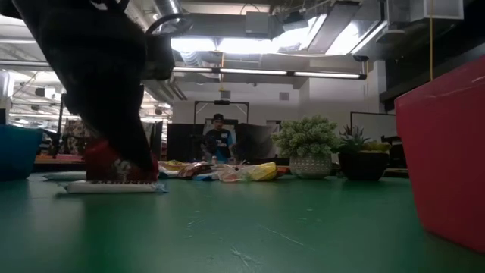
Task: Sort candy
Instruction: Put the red candy into the yellow bin
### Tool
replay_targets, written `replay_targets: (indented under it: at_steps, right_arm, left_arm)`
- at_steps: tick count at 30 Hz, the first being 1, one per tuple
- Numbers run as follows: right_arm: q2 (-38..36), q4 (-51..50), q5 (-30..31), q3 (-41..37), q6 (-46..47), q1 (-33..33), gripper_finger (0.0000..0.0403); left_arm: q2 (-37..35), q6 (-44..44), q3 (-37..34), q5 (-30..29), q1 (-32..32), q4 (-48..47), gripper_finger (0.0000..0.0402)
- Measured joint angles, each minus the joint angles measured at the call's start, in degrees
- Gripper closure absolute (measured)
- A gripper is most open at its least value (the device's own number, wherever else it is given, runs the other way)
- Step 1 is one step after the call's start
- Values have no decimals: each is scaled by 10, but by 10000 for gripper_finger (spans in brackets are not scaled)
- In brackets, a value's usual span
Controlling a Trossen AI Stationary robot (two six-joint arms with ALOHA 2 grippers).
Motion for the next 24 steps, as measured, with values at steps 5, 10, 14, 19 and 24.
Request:
replay_targets:
  at_steps: [5, 10, 14, 19, 24]
  right_arm:
    - [0, 0, 6, 0, 0, 0, 214]
    - [0, 0, 48, 0, 0, 0, 214]
    - [0, 0, 61, 0, 0, 0, 214]
    - [0, 0, 79, 0, -1, 0, 214]
    - [0, 0, 80, 0, -1, 0, 214]
  left_arm:
    - [0, 7, 0, 3, 0, 40, 401]
    - [0, 28, 11, 33, 0, 54, 401]
    - [0, 45, 35, 70, -4, 51, 401]
    - [0, 83, 90, 119, -16, 23, 401]
    - [0, 83, 164, 190, -37, -75, 401]
